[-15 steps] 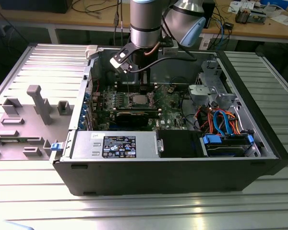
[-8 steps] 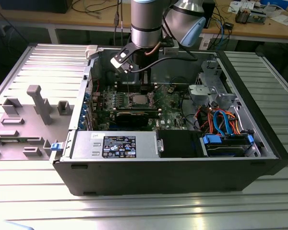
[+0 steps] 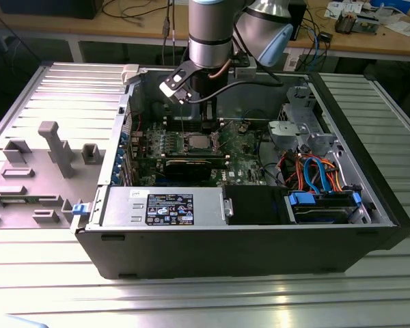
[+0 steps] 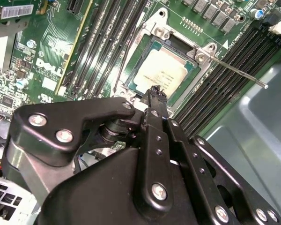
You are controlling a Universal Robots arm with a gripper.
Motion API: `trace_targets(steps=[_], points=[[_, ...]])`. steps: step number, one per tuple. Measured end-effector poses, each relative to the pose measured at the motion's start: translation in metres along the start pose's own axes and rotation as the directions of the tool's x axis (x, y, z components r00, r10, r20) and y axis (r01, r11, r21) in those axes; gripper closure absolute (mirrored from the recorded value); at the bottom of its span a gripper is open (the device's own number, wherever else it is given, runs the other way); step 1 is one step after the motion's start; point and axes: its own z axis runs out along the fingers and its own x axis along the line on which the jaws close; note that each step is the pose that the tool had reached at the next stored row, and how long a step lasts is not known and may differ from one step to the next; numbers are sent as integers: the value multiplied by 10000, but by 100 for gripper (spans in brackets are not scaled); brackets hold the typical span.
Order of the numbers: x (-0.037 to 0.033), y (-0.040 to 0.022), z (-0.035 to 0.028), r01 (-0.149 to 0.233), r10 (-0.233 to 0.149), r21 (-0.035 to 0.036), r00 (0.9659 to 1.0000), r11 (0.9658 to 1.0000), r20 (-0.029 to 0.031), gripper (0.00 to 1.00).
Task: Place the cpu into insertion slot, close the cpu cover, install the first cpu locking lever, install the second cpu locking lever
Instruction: 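Close the cpu cover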
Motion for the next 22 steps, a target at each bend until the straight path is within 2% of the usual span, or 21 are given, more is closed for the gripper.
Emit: trace_targets(steps=[3,14,17,22], points=[[-1,2,-57,1,-1,0,10000,10000,-1,89],[-1,4,-62,0,0,0,10000,10000,12,89],[-1,34,-61,0,0,7,10000,10000,11,89],[-1,36,-74,1,-1,7,10000,10000,11,89]])
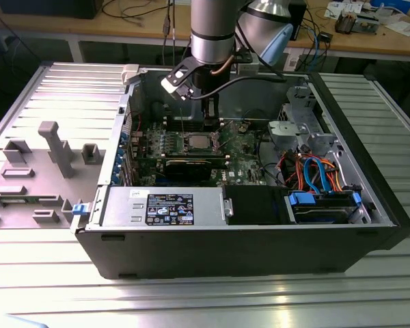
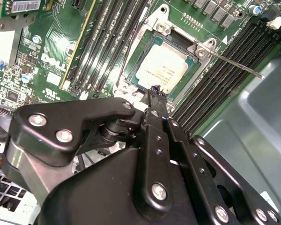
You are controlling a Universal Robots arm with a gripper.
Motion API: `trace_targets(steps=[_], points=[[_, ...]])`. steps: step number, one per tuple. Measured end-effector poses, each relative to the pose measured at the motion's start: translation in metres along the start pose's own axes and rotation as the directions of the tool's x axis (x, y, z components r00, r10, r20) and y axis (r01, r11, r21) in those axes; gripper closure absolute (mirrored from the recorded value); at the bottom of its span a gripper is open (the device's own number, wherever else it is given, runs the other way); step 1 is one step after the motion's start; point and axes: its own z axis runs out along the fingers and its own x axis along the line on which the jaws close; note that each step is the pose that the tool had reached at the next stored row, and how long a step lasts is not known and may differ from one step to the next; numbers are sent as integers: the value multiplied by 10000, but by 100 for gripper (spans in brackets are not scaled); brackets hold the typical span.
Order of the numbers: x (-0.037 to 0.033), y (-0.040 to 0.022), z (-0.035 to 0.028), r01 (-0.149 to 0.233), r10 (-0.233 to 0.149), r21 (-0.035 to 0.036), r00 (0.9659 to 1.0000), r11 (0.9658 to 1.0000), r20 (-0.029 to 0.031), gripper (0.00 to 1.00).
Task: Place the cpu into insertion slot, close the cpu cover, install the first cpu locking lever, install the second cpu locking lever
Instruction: 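Close the cpu cover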
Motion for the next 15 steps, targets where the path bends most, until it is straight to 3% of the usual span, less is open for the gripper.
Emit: trace_targets(steps=[6,11,15], points=[[-1,3,-45,1,-1,1,10000,10000,6,89],[-1,73,-42,2,-2,0,10000,10000,25,89],[-1,76,-73,1,-1,0,10000,10000,27,89]])
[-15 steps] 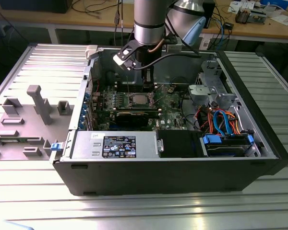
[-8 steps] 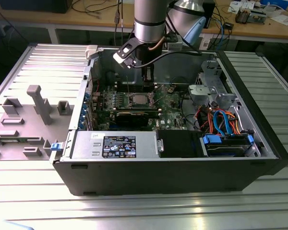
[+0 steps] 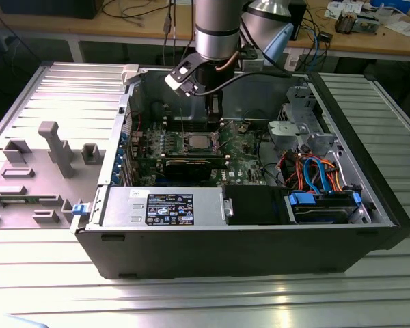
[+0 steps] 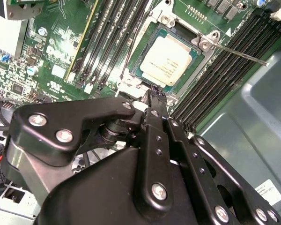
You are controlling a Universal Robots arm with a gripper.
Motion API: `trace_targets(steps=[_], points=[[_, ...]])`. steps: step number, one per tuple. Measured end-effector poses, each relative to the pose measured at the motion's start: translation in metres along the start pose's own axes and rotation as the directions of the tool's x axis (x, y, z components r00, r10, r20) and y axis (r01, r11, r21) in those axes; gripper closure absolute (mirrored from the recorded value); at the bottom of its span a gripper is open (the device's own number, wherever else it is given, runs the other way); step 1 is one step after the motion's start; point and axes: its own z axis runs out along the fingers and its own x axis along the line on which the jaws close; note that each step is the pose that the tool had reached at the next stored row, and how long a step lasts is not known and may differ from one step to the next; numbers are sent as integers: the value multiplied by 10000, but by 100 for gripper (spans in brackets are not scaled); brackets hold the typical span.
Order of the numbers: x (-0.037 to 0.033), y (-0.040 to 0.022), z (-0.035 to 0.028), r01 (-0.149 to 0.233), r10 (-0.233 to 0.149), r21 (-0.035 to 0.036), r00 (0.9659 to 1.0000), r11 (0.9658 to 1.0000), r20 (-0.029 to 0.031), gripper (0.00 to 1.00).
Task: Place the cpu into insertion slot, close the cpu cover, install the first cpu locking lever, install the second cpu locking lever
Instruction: 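Close the cpu cover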
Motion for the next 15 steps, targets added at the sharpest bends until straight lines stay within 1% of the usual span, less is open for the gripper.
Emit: trace_targets(steps=[2,9,15], points=[[0,1,-14,1,-1,-2,10000,10000,1,89],[0,1,-16,2,-2,0,10000,10000,27,89],[-1,24,-15,2,-2,0,10000,10000,43,89]])
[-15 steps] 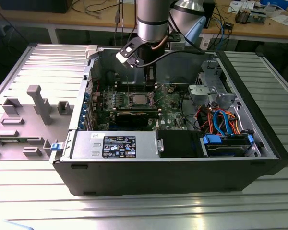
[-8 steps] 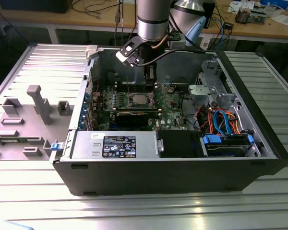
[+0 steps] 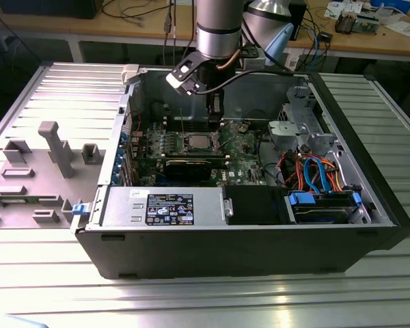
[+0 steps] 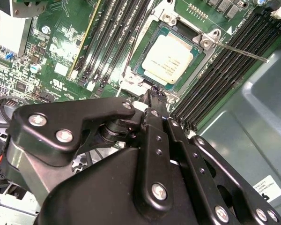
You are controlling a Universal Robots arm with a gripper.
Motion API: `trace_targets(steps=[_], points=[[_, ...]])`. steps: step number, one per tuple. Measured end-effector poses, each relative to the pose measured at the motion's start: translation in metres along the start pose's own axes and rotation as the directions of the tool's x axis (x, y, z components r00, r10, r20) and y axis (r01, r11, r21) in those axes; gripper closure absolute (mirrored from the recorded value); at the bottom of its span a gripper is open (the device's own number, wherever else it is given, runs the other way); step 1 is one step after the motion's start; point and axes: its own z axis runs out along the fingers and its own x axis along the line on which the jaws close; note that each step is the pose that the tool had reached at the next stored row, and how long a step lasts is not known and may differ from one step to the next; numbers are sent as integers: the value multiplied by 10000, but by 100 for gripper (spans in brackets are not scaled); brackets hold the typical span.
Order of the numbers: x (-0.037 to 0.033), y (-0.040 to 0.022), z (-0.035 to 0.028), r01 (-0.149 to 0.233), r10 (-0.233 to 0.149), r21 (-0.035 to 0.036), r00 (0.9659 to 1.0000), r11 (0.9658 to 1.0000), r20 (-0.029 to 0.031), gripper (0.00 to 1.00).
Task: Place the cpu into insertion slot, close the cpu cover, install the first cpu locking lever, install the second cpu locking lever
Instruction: 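Close the cpu cover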
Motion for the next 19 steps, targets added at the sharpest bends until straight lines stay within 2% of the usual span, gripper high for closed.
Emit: trace_targets(steps=[17,19], points=[[0,18,1,0,0,0,10000,10000,0,89],[0,18,-15,0,0,0,10000,10000,-5,89]])
